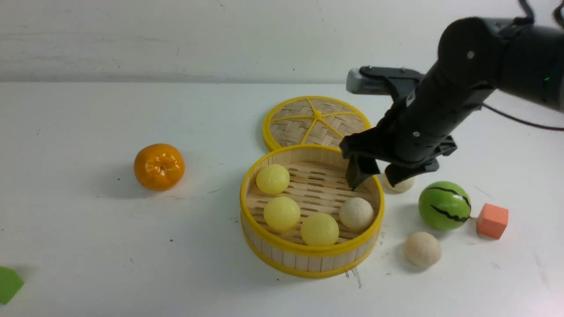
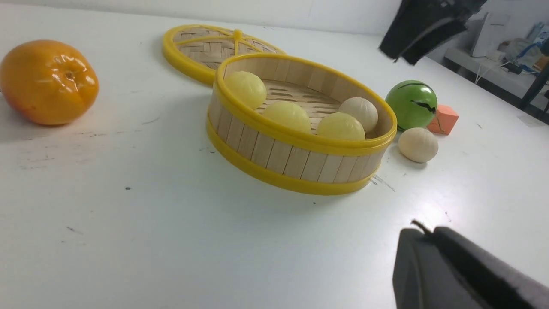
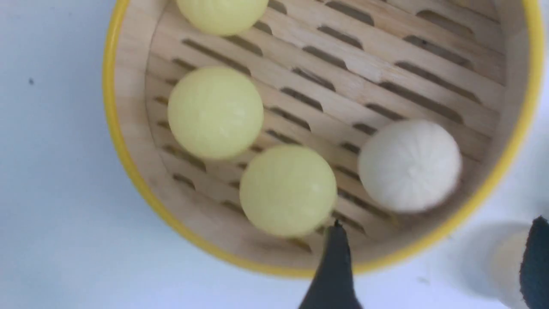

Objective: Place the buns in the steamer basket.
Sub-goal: Use the right arm to grab a steamed stuffed bun

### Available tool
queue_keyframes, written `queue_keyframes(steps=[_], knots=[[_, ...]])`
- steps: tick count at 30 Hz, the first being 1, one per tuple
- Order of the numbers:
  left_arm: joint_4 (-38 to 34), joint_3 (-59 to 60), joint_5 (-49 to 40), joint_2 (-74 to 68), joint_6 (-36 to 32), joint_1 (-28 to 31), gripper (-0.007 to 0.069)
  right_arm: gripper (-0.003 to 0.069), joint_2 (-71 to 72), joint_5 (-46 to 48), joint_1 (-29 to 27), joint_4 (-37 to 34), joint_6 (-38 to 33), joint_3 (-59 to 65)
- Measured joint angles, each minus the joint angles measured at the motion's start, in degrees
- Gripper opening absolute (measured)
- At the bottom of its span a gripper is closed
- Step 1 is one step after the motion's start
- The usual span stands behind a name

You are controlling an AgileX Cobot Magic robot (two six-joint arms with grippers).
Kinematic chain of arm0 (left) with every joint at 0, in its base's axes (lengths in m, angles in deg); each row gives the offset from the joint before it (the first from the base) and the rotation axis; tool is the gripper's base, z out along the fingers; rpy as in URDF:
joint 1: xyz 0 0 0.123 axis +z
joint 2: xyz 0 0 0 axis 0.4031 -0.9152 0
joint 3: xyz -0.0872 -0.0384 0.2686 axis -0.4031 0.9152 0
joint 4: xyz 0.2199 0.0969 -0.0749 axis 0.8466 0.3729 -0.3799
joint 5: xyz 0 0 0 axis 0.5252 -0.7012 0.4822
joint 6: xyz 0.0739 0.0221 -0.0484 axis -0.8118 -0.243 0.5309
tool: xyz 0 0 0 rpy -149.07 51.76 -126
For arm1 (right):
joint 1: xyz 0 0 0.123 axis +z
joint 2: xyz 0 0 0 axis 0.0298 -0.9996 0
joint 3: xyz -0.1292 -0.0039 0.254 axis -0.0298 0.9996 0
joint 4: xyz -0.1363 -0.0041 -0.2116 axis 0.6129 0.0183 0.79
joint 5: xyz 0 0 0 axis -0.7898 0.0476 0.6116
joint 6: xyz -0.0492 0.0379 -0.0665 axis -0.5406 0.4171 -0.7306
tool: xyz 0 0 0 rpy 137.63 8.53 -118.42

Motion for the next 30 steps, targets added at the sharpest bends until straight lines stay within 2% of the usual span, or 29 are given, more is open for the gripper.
queue_keyframes(steps=[2, 5, 8, 10, 17, 24, 30], knots=[[0.0, 0.0, 0.0, 0.0, 0.0, 0.0, 0.0022, 0.0483, 3.6, 2.2, 0.0, 4.0, 1.0, 3.4], [0.0, 0.0, 0.0, 0.0, 0.0, 0.0, 0.0026, 0.0381, 7.3, 1.2, -0.1, 9.9, 5.1, 12.3], [0.0, 0.0, 0.0, 0.0, 0.0, 0.0, 0.0029, 0.0276, 7.4, -4.2, -1.2, 10.8, 8.2, 19.3], [0.0, 0.0, 0.0, 0.0, 0.0, 0.0, 0.0032, 0.0247, 6.5, -7.0, -2.4, 10.3, 9.0, 20.5], [0.0, 0.0, 0.0, 0.0, 0.0, 0.0, 0.0038, 0.0259, 1.3, -13.1, -8.3, 5.4, 7.6, 20.8], [0.0, 0.0, 0.0, 0.0, 0.0, 0.0, 0.0040, 0.0263, -0.2, -14.9, -8.6, -0.3, 2.8, 20.8], [0.0, 0.0, 0.0, 0.0, 0.0, 0.0, 0.0047, 0.0263, -0.3, -15.9, -8.6, 0.5, 2.5, 20.8]])
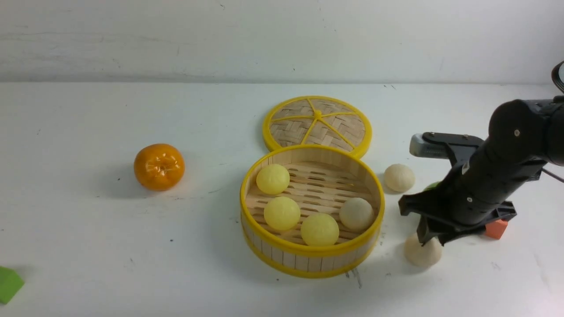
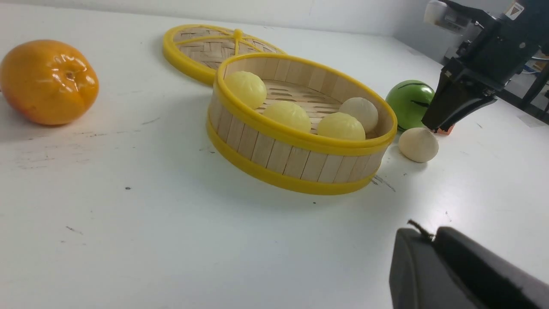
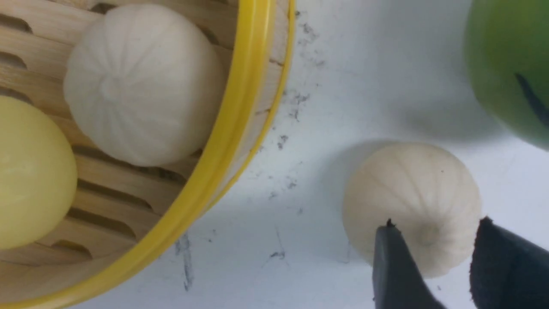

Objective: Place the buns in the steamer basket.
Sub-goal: Use the right arm to grab a steamed stuffed bun

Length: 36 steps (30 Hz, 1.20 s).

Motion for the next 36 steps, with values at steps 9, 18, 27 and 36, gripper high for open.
queue_keyframes(steps=[9, 18, 27, 36], knots=[[0.0, 0.0, 0.0, 0.0, 0.0, 0.0, 0.0060, 0.0220, -2.4, -2.3, 0.0, 0.8, 0.0, 0.0], [0.0, 0.0, 0.0, 0.0, 0.0, 0.0, 0.0072, 0.0062, -2.7, -1.6, 0.0, 1.0, -0.5, 0.0], [0.0, 0.0, 0.0, 0.0, 0.0, 0.0, 0.0083, -0.0020, -1.3, 0.1, 0.0, 1.4, -2.8, -0.1], [0.0, 0.0, 0.0, 0.0, 0.0, 0.0, 0.0091, -0.0021, 6.3, 3.4, 0.0, 1.6, -2.9, -2.4]])
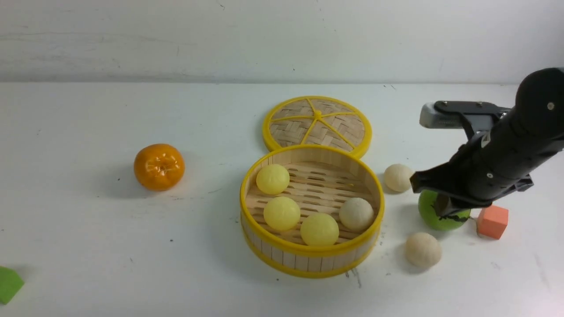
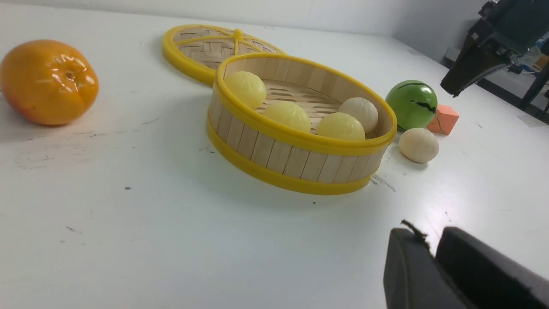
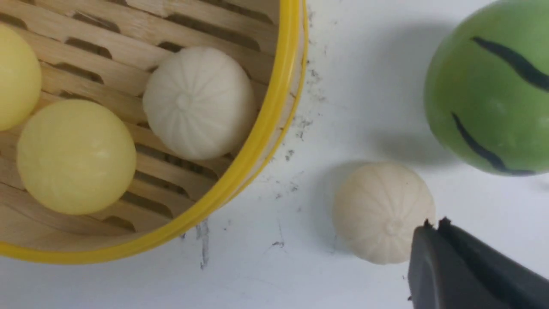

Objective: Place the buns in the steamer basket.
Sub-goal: Use the right arm to grab a steamed stuffed bun

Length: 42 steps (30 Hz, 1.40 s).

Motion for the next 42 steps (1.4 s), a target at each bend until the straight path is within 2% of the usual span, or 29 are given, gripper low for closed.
queue_keyframes(steps=[6, 9, 10, 14, 19, 28, 31, 36, 42], knots=[[0.0, 0.0, 0.0, 0.0, 0.0, 0.0, 0.0093, 0.0006, -1.7, 1.3, 0.0, 0.0, 1.0, 0.0], [0.0, 0.0, 0.0, 0.0, 0.0, 0.0, 0.0099, 0.0071, -4.4, 0.8, 0.0, 0.0, 2.1, 0.0], [0.0, 0.0, 0.0, 0.0, 0.0, 0.0, 0.0099, 0.0071, -4.4, 0.8, 0.0, 0.0, 2.1, 0.0], [0.0, 0.0, 0.0, 0.0, 0.0, 0.0, 0.0101, 0.0212, -7.9, -1.4, 0.0, -0.1, 2.3, 0.0], [0.0, 0.0, 0.0, 0.0, 0.0, 0.0, 0.0102, 0.0255, -9.2, -2.3, 0.0, -0.2, 2.4, 0.0], [0.0, 0.0, 0.0, 0.0, 0.0, 0.0, 0.0112, 0.0204, -11.2, -3.2, 0.0, -0.2, 2.4, 0.0], [0.0, 0.0, 0.0, 0.0, 0.0, 0.0, 0.0114, 0.0149, -11.3, -3.2, 0.0, -0.2, 2.4, 0.0], [0.0, 0.0, 0.0, 0.0, 0.0, 0.0, 0.0122, 0.0010, -11.3, -3.1, 0.0, -0.1, 1.8, 0.0], [0.0, 0.0, 0.0, 0.0, 0.0, 0.0, 0.0125, 0.0001, -7.4, 0.2, 0.0, -0.9, 1.4, -1.2]])
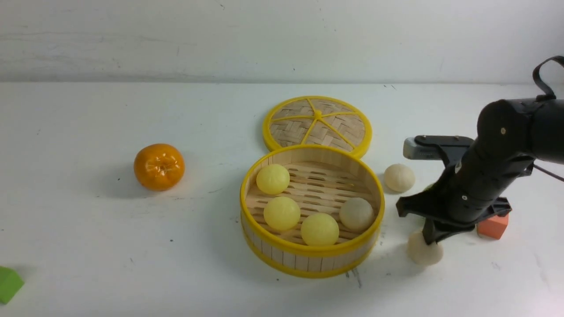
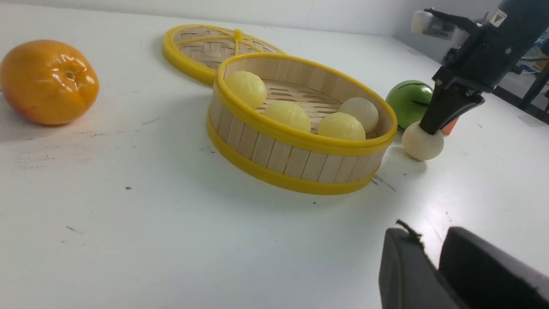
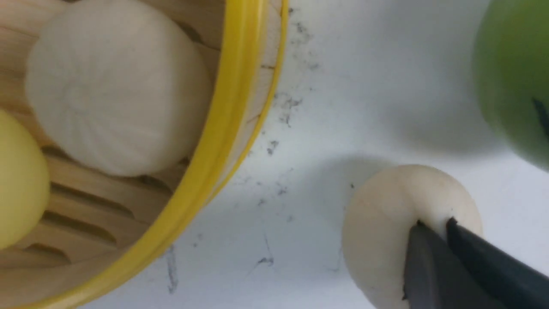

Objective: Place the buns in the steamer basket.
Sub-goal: Use the right arm to grab a steamed stuffed bun, then use the right arm to put the steamed stuffed bun into the steamer, then use the right arm to grab a steamed stuffed bun

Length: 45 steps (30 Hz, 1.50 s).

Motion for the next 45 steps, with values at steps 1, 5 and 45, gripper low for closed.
queue_keyframes(steps=[1, 5, 45], knots=[[0.0, 0.0, 0.0, 0.0, 0.0, 0.0, 0.0127, 0.0001, 1.3, 1.2, 0.0, -1.0, -0.6, -1.1], [0.0, 0.0, 0.0, 0.0, 0.0, 0.0, 0.0130, 0.0001, 4.3, 2.9, 0.7, -7.6, -5.4, -7.7], [0.0, 0.0, 0.0, 0.0, 0.0, 0.0, 0.0151, 0.0348, -16.2, 2.7, -1.1, 6.0, 0.6, -30.6]])
